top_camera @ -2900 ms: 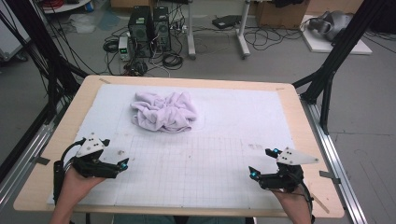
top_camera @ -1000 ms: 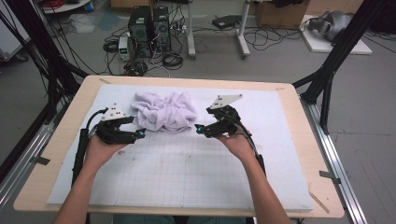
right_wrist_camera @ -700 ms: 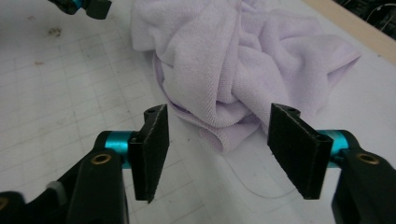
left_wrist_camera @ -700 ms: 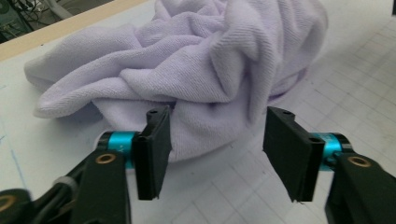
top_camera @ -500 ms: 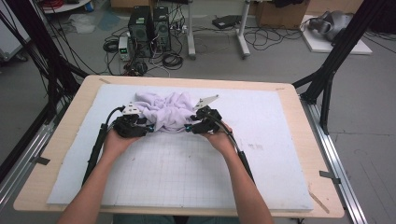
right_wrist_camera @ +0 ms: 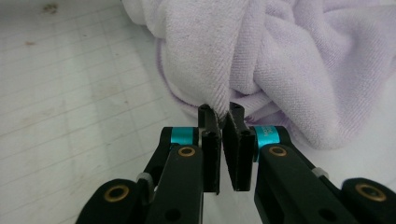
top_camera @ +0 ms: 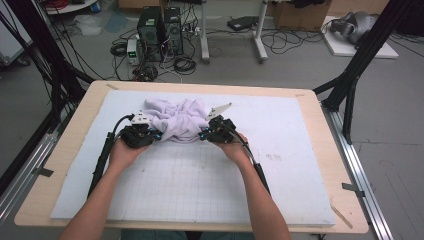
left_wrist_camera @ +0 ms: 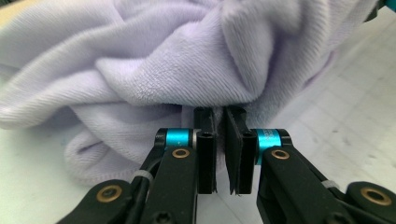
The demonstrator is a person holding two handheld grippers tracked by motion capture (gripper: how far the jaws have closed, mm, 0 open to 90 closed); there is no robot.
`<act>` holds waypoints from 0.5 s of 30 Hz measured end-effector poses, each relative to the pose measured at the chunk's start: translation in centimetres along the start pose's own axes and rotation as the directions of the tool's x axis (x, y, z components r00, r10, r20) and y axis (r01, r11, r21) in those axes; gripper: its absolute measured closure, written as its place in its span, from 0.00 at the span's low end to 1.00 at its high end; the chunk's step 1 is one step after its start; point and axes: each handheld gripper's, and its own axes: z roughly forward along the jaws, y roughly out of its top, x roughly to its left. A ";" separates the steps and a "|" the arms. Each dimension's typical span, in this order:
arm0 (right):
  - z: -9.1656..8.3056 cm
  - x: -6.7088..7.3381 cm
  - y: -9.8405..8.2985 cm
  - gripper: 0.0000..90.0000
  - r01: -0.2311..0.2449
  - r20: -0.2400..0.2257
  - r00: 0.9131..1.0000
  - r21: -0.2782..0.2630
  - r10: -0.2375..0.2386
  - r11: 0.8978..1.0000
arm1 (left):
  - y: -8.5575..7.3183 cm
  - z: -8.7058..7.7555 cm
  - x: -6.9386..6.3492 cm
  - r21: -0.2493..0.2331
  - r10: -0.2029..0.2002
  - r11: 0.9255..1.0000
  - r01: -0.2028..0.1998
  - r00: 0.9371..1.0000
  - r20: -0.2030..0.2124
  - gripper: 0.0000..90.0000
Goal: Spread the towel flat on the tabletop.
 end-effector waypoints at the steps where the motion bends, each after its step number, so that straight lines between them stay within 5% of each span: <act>1: -0.6 0.3 0.0 0.96 -0.002 0.004 1.000 -0.006 0.002 1.000 | 0.1 -0.6 -0.2 -0.015 0.003 1.000 -0.003 1.000 -0.002 0.92; 7: -4.7 1.5 -0.3 0.96 0.027 0.000 1.000 -0.054 -0.028 0.998 | 0.4 -4.3 -2.1 -0.070 0.054 0.996 -0.053 0.999 0.009 0.93; 15: -9.4 5.9 -2.6 0.96 0.099 -0.034 0.994 -0.063 -0.101 0.993 | -1.7 -7.8 -6.8 -0.084 0.142 0.987 -0.135 0.987 0.079 0.93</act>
